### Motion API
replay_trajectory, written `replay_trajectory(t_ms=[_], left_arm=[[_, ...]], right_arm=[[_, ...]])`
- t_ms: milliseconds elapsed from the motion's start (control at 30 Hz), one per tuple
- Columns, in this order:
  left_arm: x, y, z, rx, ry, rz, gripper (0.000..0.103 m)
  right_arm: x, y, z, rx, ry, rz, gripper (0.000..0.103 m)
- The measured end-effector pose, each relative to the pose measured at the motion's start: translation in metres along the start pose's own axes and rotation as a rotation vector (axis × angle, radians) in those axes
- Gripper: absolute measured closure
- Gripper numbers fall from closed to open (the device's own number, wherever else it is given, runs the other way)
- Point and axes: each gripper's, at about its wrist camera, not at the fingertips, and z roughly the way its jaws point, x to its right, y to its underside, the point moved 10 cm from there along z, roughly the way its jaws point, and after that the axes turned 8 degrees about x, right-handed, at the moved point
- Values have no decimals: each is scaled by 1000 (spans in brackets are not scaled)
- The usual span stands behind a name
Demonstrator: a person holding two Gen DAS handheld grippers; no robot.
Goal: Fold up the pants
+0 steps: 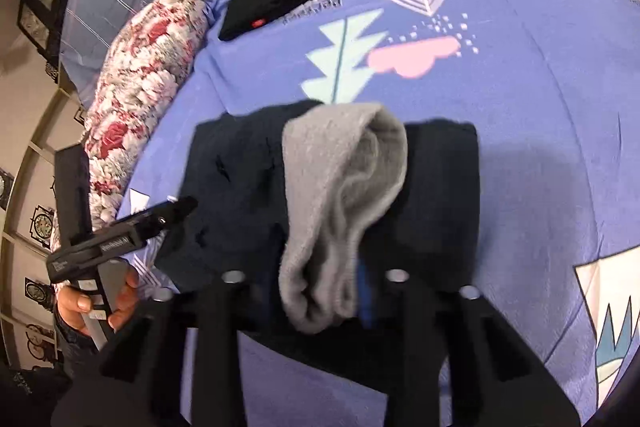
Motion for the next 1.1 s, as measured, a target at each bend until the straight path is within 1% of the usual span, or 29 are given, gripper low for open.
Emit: replay_trajectory(t_ms=[100, 167, 233, 333, 367, 400, 433, 467, 500, 567, 633, 667, 700, 733, 767, 800, 867, 933, 967, 1033, 1100], left_arm=[[3, -3, -6, 8, 11, 7, 2], [7, -7, -13, 28, 20, 27, 2], [13, -9, -17, 38, 36, 45, 2], [22, -6, -13, 31, 45, 70, 2], [24, -1, -5, 16, 37, 83, 2], [25, 3, 1, -3, 32, 84, 2], [25, 4, 3, -15, 27, 76, 2], [24, 5, 3, -18, 27, 57, 2], [25, 4, 1, -17, 35, 55, 2], [26, 1, -4, -19, 48, 79, 2], [26, -4, -11, -11, 62, 80, 2], [27, -10, -16, 2, 81, 67, 2], [27, -16, -18, 13, 94, 53, 2], [26, -23, -19, 27, 97, 38, 2], [26, -28, -19, 36, 90, 32, 2], [26, -34, -16, 45, 75, 30, 2], [29, -42, -6, 45, 61, 32, 2], [32, -45, 7, 26, 56, 36, 2], [34, -47, 15, 14, 54, 34, 2], [35, -49, 28, -4, 64, 22, 2], [35, -47, 43, -39, 88, -6, 2]], right_arm=[[-10, -10, -21, 59, -44, -20, 84], [-12, -16, -38, 93, -54, -26, 84], [-7, -16, -45, 96, -37, -21, 84], [13, -5, -38, 53, 7, -1, 84], [26, 3, -27, 18, 58, -4, 80], [34, 6, -21, 3, 93, -4, 69], [42, 8, -19, 4, 118, 7, 60], [43, 5, -22, 12, 106, 22, 57], [41, 3, -27, 17, 104, 18, 56], [37, -8, -39, 63, 119, -17, 55], [32, -26, -57, 132, 147, -77, 55], [30, -33, -62, 164, 161, -95, 55], [25, -42, -68, 205, 170, -128, 56], [19, -48, -68, 219, 154, -144, 59], [14, -51, -63, 212, 130, -146, 70], [7, -52, -55, 191, 90, -148, 76], [-4, -51, -36, 149, 35, -160, 79], [-6, -46, -23, 109, 7, -157, 79], [-4, -46, -17, 97, 12, -153, 79], [9, -46, -8, 90, 50, -147, 86], [30, -45, 1, 75, 77, -107, 102]])
